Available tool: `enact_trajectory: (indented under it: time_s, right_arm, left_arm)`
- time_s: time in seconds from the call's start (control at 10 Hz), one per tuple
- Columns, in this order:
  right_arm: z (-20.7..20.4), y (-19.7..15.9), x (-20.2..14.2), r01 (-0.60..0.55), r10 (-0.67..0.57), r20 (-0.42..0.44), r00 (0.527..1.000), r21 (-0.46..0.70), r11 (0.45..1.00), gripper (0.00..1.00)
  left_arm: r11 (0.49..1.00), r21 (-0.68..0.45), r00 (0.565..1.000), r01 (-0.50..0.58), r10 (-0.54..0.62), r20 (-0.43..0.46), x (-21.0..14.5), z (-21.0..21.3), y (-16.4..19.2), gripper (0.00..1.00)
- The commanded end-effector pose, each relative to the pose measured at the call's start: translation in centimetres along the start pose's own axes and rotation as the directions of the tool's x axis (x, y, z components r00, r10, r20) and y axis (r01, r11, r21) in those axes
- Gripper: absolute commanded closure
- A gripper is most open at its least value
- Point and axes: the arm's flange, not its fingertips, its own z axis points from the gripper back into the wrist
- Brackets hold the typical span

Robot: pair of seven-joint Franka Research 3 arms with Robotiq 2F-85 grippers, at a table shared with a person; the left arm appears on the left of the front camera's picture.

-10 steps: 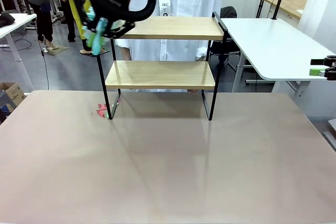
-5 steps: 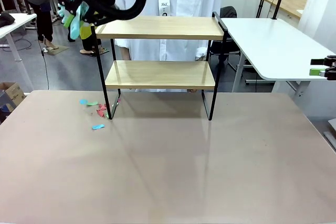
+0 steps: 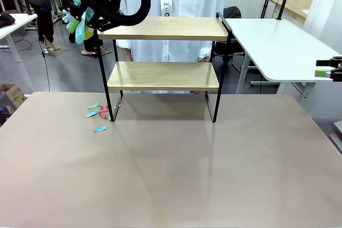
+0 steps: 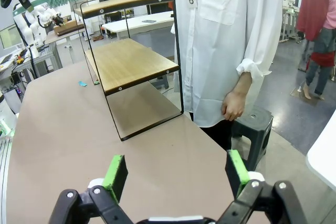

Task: Clean the shelf.
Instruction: Clean the specific section of the Shelf indicated by the human with the Duster.

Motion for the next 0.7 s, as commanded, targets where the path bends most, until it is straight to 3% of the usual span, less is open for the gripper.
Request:
enact_trajectory:
  time_s: [0.0, 0.3, 0.6]
  right_arm:
    - [0.0, 0.1, 0.3, -0.007, 0.007, -0.002, 1.000, 0.002, 1.000, 0.00]
    - [0.0, 0.1, 0.3, -0.007, 0.007, -0.002, 1.000, 0.002, 1.000, 0.00]
    - [0.0, 0.1, 0.3, -0.007, 0.007, -0.002, 1.000, 0.002, 1.000, 0.00]
  left_arm:
    - [0.992, -0.122, 0.996, 0.029, -0.018, 0.089, -1.4, 1.0, 1.6, 0.87]
    - [0.926, -0.341, 0.961, 0.162, -0.070, 0.268, -3.6, -1.5, 6.3, 0.87]
    - [0.758, -0.507, 0.870, 0.409, -0.156, 0.468, -6.7, -3.1, 9.4, 0.87]
